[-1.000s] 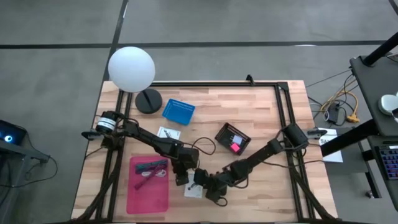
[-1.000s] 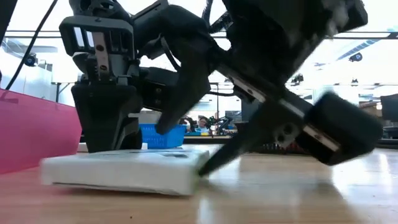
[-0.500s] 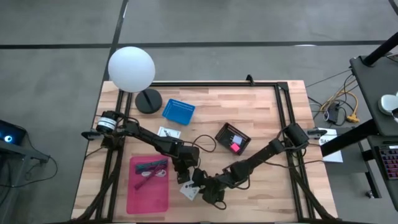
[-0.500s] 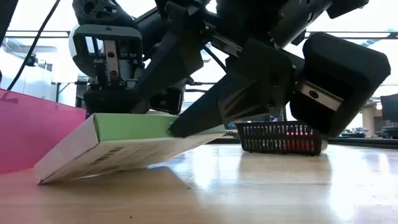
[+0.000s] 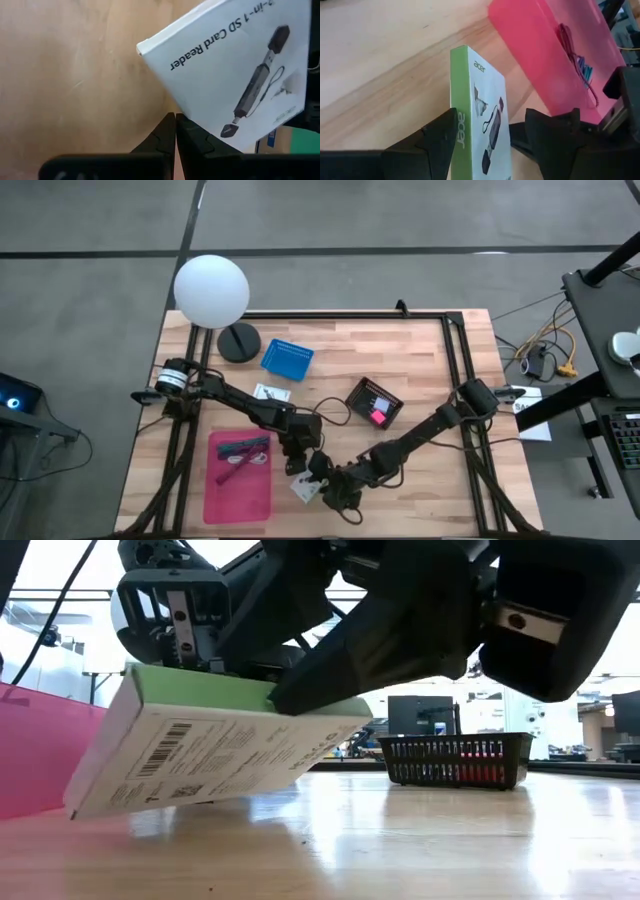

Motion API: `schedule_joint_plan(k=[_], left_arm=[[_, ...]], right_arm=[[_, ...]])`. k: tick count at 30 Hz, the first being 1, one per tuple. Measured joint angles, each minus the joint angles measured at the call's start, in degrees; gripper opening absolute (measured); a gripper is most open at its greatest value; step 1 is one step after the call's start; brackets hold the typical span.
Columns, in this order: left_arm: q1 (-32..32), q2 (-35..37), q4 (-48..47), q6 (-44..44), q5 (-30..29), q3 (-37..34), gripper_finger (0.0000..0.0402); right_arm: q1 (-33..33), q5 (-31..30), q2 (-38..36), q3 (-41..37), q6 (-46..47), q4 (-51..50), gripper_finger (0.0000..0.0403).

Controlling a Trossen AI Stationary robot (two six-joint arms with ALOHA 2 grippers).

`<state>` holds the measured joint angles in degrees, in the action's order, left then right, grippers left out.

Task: Pick and place items into bin
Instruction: Put the bottom white card reader box into the blue bin

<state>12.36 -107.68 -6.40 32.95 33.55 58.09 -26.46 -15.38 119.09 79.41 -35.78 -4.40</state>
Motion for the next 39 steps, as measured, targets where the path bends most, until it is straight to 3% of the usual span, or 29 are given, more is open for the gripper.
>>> schedule_joint_plan(k=[14,39], left_arm=[[0.0,0.2,4.4,-3.2,0.4,0.4,0.0],[0.1,0.0,10.4,-5.6,-1.5,0.3,0.0]], right_arm=[[-0.5,3.3,-1.6,3.3,6.3,-8.8,0.0219],[-0.3,8.0,-4.4,3.8,8.5,-10.7,0.0219]])
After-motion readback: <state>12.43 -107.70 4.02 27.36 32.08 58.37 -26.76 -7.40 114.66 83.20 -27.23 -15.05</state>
